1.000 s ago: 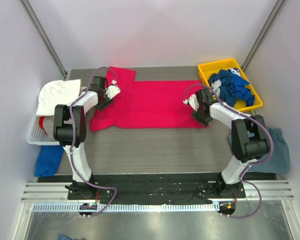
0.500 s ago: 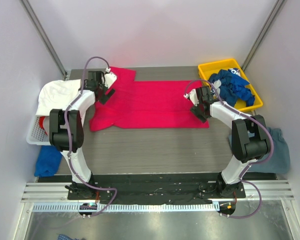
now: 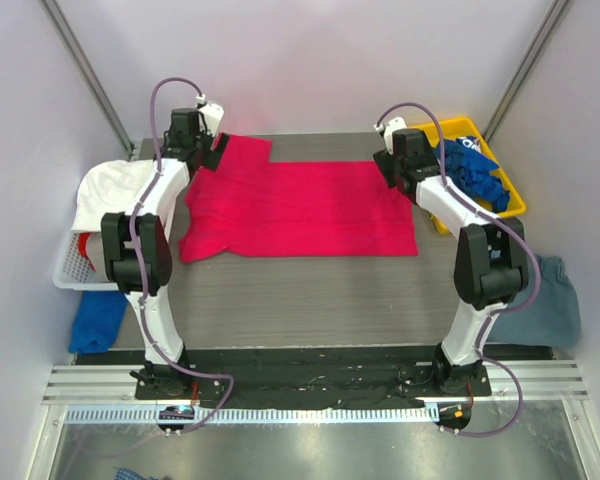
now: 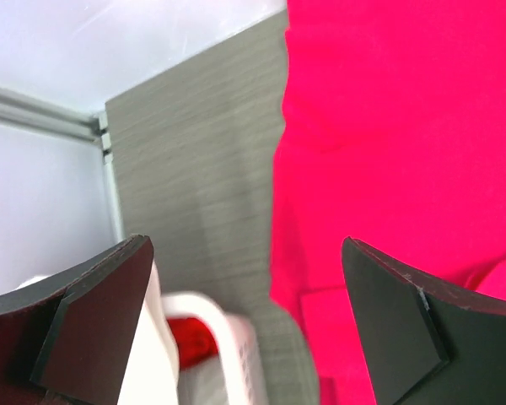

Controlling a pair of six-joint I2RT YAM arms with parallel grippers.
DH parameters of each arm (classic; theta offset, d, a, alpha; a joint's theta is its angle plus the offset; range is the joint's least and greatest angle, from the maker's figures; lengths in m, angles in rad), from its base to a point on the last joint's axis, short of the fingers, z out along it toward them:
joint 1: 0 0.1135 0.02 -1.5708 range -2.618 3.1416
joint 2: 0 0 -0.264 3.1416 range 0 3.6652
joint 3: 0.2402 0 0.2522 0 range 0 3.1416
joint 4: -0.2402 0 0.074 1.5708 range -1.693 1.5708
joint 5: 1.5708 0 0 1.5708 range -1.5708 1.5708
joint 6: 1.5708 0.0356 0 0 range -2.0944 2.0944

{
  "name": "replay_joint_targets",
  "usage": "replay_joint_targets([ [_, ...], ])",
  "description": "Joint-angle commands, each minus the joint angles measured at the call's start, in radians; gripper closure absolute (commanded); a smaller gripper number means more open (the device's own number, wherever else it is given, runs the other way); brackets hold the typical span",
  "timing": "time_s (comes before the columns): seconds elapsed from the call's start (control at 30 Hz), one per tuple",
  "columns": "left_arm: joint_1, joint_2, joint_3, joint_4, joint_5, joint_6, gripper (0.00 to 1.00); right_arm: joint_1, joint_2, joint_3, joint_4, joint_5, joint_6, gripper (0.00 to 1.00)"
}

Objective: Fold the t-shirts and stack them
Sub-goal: Fold the tshirt

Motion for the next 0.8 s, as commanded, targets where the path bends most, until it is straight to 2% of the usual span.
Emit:
replay_joint_targets([
  [0.0,-0.002,0.086,0.104,-0.042,0.028,-0.06,0.0,-0.002,0.114,0.137,0.039,-0.035,0.105,0.11],
  [0.07,-0.014,0.103,0.115,-0.067,0.034,-0.054,0.0,-0.002,0.169,0.17,0.008,-0.058,0.11,0.11],
  [0.27,-0.047,0.097,0.011,-0.034,0.028,-0.009,0.0,-0.001,0.226,0.188,0.002,-0.105,0.121,0.11],
  [0.5,-0.053,0.079,-0.028,-0.084,0.057,0.0,0.0,-0.002,0.214,0.202,-0.072,-0.184,0.136,0.11],
  [0.77,-0.076,0.001,-0.097,-0.211,0.111,0.047,0.0,0.002,0.124,0.112,-0.176,-0.262,0.099,0.11],
])
